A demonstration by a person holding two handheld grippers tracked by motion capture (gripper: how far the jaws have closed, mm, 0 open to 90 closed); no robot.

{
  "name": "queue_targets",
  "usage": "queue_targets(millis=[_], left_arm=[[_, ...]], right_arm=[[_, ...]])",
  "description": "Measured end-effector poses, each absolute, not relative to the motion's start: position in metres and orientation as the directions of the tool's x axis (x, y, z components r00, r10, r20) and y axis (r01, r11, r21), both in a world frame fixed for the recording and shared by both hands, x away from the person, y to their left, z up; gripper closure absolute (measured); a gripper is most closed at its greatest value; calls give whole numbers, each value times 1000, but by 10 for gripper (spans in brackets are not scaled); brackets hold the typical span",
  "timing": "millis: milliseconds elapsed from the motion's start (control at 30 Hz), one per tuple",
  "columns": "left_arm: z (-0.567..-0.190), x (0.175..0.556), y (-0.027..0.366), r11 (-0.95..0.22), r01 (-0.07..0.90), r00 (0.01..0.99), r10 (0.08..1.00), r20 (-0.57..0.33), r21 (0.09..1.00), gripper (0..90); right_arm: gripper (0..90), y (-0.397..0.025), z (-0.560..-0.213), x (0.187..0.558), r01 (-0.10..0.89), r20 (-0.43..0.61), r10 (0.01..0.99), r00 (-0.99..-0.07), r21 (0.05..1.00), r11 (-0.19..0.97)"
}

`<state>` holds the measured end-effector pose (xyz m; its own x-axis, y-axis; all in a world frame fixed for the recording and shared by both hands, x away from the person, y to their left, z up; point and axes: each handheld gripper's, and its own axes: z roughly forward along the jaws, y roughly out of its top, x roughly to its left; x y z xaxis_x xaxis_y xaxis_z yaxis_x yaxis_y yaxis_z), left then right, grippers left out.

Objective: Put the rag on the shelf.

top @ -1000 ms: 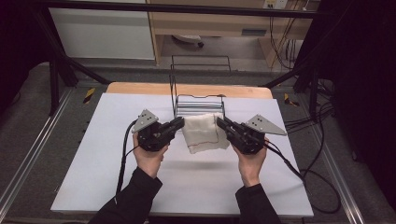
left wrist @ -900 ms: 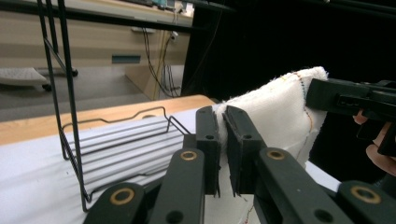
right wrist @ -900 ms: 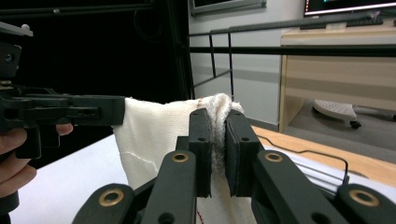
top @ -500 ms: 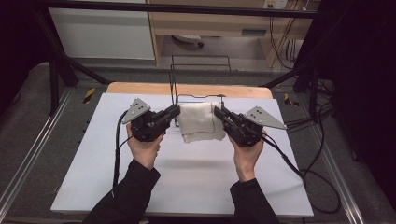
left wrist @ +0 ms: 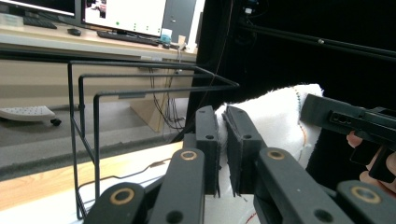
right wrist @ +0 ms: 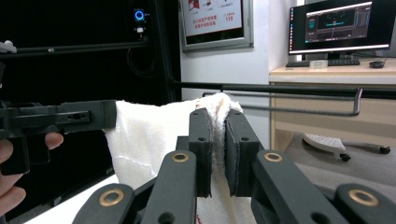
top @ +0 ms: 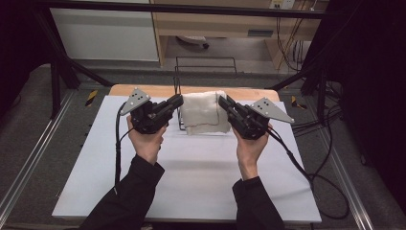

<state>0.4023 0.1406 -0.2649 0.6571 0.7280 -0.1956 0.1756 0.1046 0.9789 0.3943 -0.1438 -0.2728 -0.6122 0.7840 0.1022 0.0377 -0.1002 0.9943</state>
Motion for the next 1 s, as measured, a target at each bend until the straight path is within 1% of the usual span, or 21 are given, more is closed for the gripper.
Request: queue_targets(millis=[800,1000], left_arm=[[-221,432,139,109,110,643,751,-154,988,835],[-213,442,139,116,106,636,755,-157,988,836]], right_arm=[[829,-136,-229,421,-18,91,810,-579,992,-125],[829,-134,-221,428,-29,87,815,-573,992,-126]])
